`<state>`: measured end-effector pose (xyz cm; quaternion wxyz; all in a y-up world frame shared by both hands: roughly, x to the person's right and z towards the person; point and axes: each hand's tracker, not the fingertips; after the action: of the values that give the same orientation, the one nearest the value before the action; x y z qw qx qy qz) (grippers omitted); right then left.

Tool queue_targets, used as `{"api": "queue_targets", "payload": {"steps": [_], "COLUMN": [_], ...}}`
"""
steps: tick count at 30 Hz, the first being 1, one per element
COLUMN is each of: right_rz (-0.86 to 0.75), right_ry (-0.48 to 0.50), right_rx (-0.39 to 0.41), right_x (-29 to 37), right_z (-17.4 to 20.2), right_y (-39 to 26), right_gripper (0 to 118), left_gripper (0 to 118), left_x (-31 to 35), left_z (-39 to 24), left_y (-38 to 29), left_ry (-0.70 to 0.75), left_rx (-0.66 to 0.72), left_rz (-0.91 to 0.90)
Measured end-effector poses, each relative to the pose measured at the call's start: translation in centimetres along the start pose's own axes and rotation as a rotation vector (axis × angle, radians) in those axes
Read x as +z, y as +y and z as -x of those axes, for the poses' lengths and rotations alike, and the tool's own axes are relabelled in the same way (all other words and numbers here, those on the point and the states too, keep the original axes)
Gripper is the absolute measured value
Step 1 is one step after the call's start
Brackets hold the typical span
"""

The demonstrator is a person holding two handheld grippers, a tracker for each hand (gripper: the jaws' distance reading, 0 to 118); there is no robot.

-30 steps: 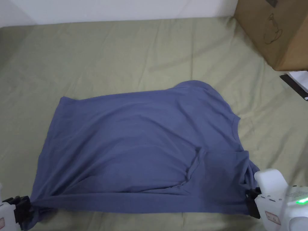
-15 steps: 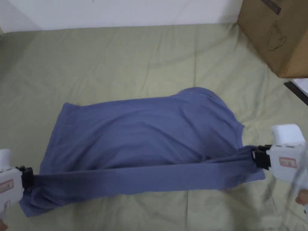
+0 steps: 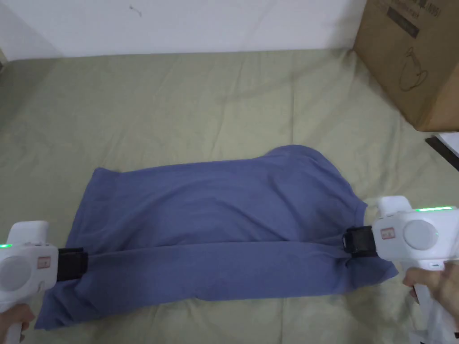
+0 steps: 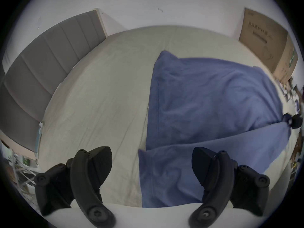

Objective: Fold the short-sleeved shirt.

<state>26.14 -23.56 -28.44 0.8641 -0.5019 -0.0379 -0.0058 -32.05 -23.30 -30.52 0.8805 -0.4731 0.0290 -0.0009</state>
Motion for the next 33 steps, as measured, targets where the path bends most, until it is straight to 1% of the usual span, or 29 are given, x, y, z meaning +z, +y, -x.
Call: {"api": "queue_targets", "payload": {"steps": [1, 2, 3, 4, 6, 7, 8, 9, 10, 11, 12, 13, 15, 17, 18, 19, 20, 21, 22, 23, 25, 26, 27, 28, 29, 30, 31, 32, 33], "right_rz": [-0.041, -0.049, -0.062, -0.088, -0.148, -0.172, -0.191, -0.197, -0.183, -0.180, -0.171, -0.168, -0.157, -0.159, -0.160, -0.151, -0.147, -0.146, -0.138, -0.135, -0.137, -0.136, -0.133, -0.131, -0.133, -0.138, -0.134, -0.119, -0.103], "right_ry": [0.035, 0.062, 0.073, 0.077, 0.114, 0.137, 0.152, 0.161, 0.171, 0.185, 0.190, 0.185, 0.156, 0.154, 0.156, 0.170, 0.182, 0.183, 0.177, 0.170, 0.166, 0.169, 0.176, 0.179, 0.175, 0.162, 0.156, 0.144, 0.130], "right_rx": [-0.019, -0.040, -0.062, -0.086, -0.116, -0.134, -0.150, -0.176, -0.192, -0.189, -0.190, -0.190, -0.162, -0.141, -0.146, -0.169, -0.189, -0.215, -0.221, -0.224, -0.232, -0.241, -0.261, -0.267, -0.267, -0.273, -0.275, -0.269, -0.265], "right_x": [1.3, 2.2, 3.4, 4.7, 7.0, 8.1, 8.8, 9.3, 9.6, 9.7, 9.8, 10.0, 10.1, 10.5, 10.6, 10.4, 10.2, 10.1, 9.9, 9.9, 10.0, 10.1, 10.0, 9.9, 9.9, 9.8, 9.4, 9.0, 8.5], "right_z": [-0.4, -0.8, -1.0, -1.2, -1.3, -1.3, -1.2, -1.1, -0.8, -0.6, -0.3, 0.1, 1.0, 1.4, 1.4, 1.3, 1.2, 1.1, 1.0, 1.0, 0.9, 0.8, 0.6, 0.6, 0.6, 0.6, 0.4, 0.3, 0.2], "right_y": [-0.4, -0.7, -1.2, -1.7, -3.0, -3.8, -4.6, -5.4, -6.3, -7.1, -7.8, -8.6, -9.6, -10.4, -10.7, -10.8, -10.9, -11.0, -10.9, -10.9, -11.1, -11.2, -11.2, -11.2, -11.2, -11.3, -11.2, -10.8, -10.5], "right_gripper": [97, 95, 93, 88, 55, 34, 10, 5, 3, 0, 0, 0, 0, 0, 0, 0, 0, 0, 0, 0, 0, 0, 0, 0, 0, 0, 9, 42, 67], "left_gripper": [101, 101, 101, 100, 96, 85, 56, 27, 6, 2, 2, 2, 0, 0, 0, 3, 26, 55, 76, 83, 83, 80, 75, 70, 54, 29, 10, 5, 5], "left_x": [1.1, 2.1, 3.4, 4.7, 6.8, 7.8, 8.6, 9.3, 9.5, 9.5, 9.3, 8.9, 8.0, 7.4, 6.8, 6.3, 5.8, 5.1, 4.5, 3.7, 1.6, 0.8, 0.3, 0.6, 1.2, 1.8, 1.9, 1.8, 1.7], "left_z": [0.6, 1.0, 1.6, 2.1, 2.6, 2.9, 3.2, 3.4, 3.2, 3.1, 3.0, 2.7, 2.5, 3.0, 3.0, 3.1, 3.1, 2.6, 2.3, 2.4, 2.3, 2.1, 1.8, 1.2, 0.6, 0.0, -0.1, -0.4, -0.5], "left_y": [-0.5, -1.0, -1.7, -2.4, -3.9, -4.8, -5.7, -6.6, -7.2, -7.9, -8.5, -8.9, -9.3, -9.4, -9.2, -8.9, -8.6, -8.2, -7.9, -7.7, -7.4, -7.5, -7.6, -7.6, -7.5, -7.3, -7.1, -6.7, -6.3], "left_ry": [-0.024, -0.028, -0.034, -0.055, -0.106, -0.138, -0.156, -0.160, -0.158, -0.154, -0.146, -0.128, -0.116, -0.168, -0.178, -0.178, -0.183, -0.168, -0.146, -0.140, -0.066, -0.072, -0.064, -0.021, -0.018, -0.014, -0.040, -0.072, -0.062], "left_rx": [0.029, 0.054, 0.086, 0.119, 0.175, 0.194, 0.207, 0.231, 0.225, 0.225, 0.206, 0.151, 0.186, 0.249, 0.245, 0.235, 0.234, 0.231, 0.239, 0.241, 0.250, 0.233, 0.217, 0.169, 0.130, 0.109, 0.110, 0.129, 0.125], "left_rz": [-0.022, -0.038, -0.064, -0.102, -0.121, -0.122, -0.131, -0.152, -0.148, -0.145, -0.143, -0.137, -0.110, -0.096, -0.103, -0.102, -0.103, -0.091, -0.067, -0.056, 0.042, 0.078, 0.108, 0.062, 0.027, 0.029, 0.034, 0.037, 0.052]}}
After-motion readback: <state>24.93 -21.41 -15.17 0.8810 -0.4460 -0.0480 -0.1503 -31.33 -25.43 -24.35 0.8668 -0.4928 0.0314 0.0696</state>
